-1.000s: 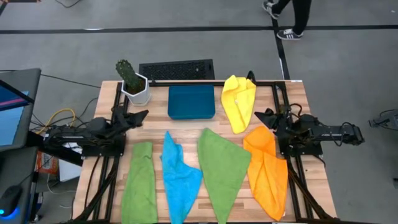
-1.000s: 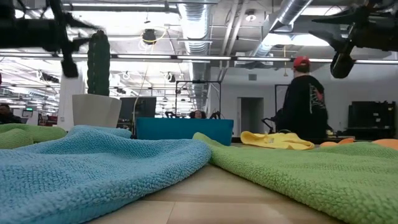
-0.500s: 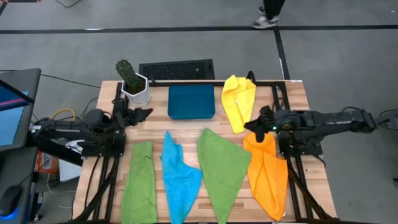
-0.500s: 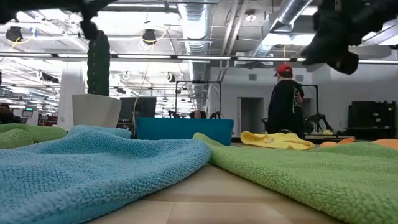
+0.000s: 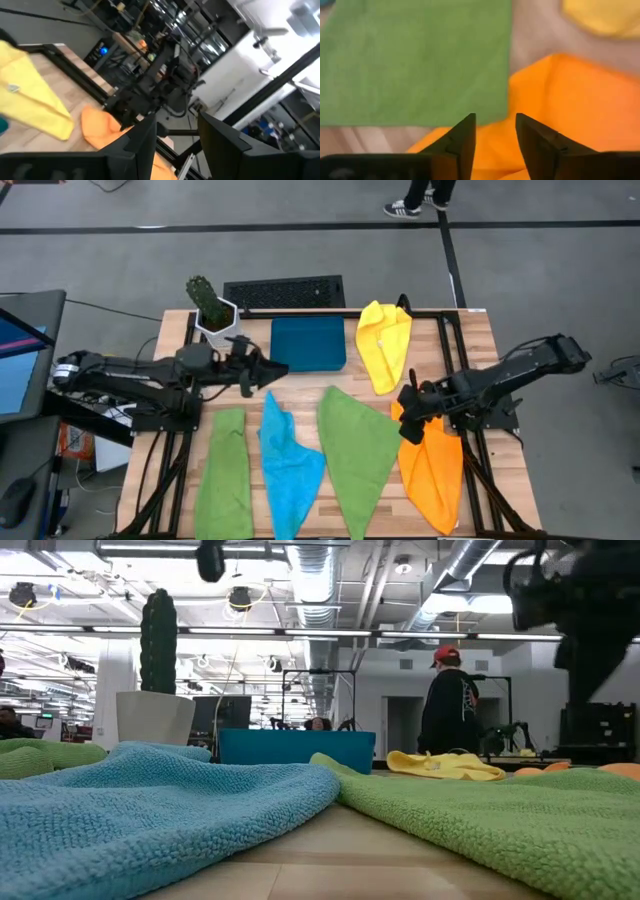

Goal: Fold microfiber towels
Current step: Fold the right green towel

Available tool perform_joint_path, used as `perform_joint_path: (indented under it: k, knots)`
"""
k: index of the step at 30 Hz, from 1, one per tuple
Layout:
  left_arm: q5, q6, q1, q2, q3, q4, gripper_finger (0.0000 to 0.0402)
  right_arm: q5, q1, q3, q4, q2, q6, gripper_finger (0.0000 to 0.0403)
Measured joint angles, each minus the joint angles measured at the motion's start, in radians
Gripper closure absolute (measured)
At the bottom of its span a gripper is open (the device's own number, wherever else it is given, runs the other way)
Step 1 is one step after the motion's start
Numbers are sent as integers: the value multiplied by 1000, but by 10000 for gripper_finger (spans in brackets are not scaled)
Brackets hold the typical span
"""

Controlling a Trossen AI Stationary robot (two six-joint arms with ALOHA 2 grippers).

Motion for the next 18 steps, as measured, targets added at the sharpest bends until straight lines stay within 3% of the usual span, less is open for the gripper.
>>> perform_joint_path:
  k: [7, 18]
  knots:
    - [107, 39, 37, 129, 86, 0, 263, -16, 9, -103, 81, -8, 129, 184]
    - [163, 12, 60, 192, 99, 9, 263, -18, -5, -196, 193, 10, 185, 184]
